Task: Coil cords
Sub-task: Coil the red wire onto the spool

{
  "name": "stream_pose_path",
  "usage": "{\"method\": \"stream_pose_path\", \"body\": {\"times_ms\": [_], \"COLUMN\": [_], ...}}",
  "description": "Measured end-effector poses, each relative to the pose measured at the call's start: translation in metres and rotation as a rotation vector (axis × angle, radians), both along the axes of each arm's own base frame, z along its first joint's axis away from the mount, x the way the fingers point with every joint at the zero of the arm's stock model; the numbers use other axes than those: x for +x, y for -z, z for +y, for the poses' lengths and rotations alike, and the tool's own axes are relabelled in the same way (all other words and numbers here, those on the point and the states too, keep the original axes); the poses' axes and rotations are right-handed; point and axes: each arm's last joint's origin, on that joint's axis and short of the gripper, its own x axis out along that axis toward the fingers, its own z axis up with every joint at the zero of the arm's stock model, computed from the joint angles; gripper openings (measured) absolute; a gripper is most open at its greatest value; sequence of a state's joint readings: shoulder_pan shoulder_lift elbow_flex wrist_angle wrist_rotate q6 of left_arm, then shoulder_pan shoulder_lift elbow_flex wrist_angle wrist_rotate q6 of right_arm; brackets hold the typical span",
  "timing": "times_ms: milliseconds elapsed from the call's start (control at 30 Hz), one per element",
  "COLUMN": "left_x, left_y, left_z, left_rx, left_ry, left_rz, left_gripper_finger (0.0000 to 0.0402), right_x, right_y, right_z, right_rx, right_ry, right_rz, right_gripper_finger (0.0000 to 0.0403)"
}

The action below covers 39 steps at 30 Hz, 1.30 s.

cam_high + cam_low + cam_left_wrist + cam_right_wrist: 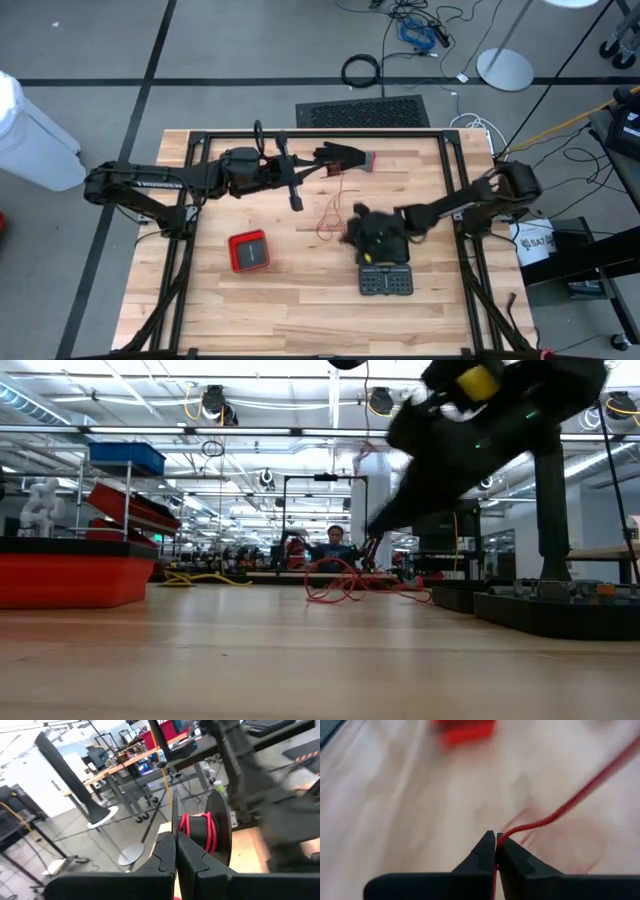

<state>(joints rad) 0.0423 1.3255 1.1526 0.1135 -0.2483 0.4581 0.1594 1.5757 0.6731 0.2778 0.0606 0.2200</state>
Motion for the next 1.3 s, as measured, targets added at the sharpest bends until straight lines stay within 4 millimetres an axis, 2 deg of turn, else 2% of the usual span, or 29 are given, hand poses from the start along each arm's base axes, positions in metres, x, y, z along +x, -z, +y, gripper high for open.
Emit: {"method": "stream_pose_path", "body": {"times_ms": [200, 300, 433, 633, 733, 833, 933, 1000, 1133, 1300], "left_x": [-0.002, -0.002, -0.003, -0.004, -0.004, -0.004, -0.004, -0.004, -0.004, -0.005], "left_y": [0.000, 0.000, 0.002, 0.004, 0.005, 0.005, 0.006, 0.007, 0.008, 0.009], "left_z": [0.015, 0.021, 0.026, 0.028, 0.029, 0.029, 0.029, 0.029, 0.029, 0.029], "left_rx": [0.000, -0.003, -0.006, -0.008, -0.008, -0.009, -0.011, -0.013, -0.021, -0.025], "left_ry": [-0.036, -0.031, -0.033, -0.034, -0.031, -0.031, -0.030, -0.030, -0.031, -0.032], "left_rz": [0.002, 0.006, 0.021, 0.041, 0.056, 0.058, 0.067, 0.076, 0.087, 0.099], "left_gripper_finger": [0.0000, 0.0000, 0.0000, 0.0000, 0.0000, 0.0000, 0.0000, 0.0000, 0.0000, 0.0000], "right_x": [-0.050, -0.075, -0.106, -0.155, -0.170, -0.175, -0.176, -0.173, -0.162, -0.148], "right_y": [-0.018, -0.031, -0.043, -0.039, -0.036, -0.035, -0.037, -0.041, -0.060, -0.088], "right_z": [0.066, 0.087, 0.099, 0.101, 0.103, 0.105, 0.105, 0.107, 0.110, 0.112], "right_rx": [0.257, 0.377, 0.495, 0.583, 0.590, 0.602, 0.604, 0.578, 0.493, 0.365], "right_ry": [-0.160, -0.159, -0.080, 0.178, 0.267, 0.295, 0.305, 0.254, 0.186, 0.159], "right_rz": [0.238, 0.322, 0.452, 0.890, 1.063, 1.137, 1.165, 1.102, 0.837, 0.504], "right_gripper_finger": [0.0001, 0.0001, 0.0001, 0.0000, 0.0000, 0.0000, 0.0000, 0.0004, 0.0043, 0.0124]}}
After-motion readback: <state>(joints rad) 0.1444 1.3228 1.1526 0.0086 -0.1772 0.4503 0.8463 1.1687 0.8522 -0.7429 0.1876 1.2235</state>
